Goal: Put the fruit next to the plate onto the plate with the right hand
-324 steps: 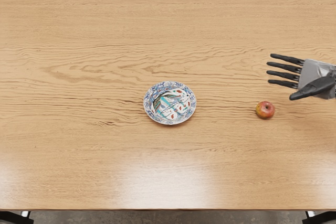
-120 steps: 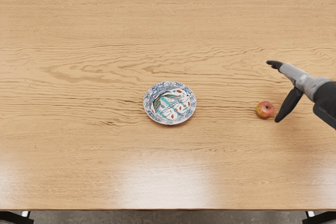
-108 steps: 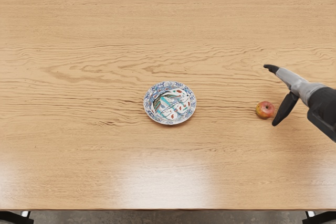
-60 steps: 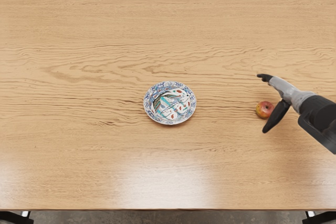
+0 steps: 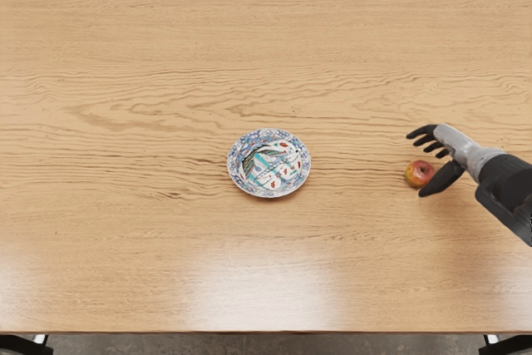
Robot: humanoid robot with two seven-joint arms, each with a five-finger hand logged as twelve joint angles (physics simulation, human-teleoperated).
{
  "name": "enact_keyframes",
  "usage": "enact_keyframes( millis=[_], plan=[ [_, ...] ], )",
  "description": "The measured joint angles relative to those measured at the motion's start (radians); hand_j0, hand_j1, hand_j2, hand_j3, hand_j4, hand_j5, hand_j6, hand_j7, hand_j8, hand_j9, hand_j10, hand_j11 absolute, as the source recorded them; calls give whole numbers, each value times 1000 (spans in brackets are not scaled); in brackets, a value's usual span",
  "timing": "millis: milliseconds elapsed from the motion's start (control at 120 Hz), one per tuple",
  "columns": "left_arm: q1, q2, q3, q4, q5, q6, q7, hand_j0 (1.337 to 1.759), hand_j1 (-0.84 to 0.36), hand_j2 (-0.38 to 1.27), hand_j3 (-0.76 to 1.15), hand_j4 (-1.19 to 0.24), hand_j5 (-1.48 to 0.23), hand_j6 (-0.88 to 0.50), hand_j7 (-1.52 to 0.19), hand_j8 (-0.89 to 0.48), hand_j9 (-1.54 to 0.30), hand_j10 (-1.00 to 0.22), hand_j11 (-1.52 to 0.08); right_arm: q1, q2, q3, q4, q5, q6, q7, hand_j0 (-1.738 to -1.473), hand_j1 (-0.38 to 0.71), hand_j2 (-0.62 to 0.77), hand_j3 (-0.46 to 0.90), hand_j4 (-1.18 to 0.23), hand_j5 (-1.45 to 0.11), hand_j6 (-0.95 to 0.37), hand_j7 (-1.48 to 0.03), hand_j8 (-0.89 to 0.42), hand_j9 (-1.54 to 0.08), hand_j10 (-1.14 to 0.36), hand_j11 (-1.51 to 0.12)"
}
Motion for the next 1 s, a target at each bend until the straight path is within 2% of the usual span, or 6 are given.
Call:
enact_keyframes(
  millis=[258,1000],
  plan=[
    [0,0,0,0,0,0,0,1658,73,46,0,-230,-299,-230,-299,-230,-299,-230,-299,-5,7,-28,-5,-62,-57,0,-1658,76,-67,0,-360,-464,-362,-464,-361,-464,-360,-464],
    [0,0,0,0,0,0,-1,1658,73,46,0,-230,-299,-230,-299,-230,-299,-230,-299,-9,41,-97,-32,-103,-139,0,-1658,134,-76,0,-408,-528,-410,-527,-409,-527,-408,-527]
  ],
)
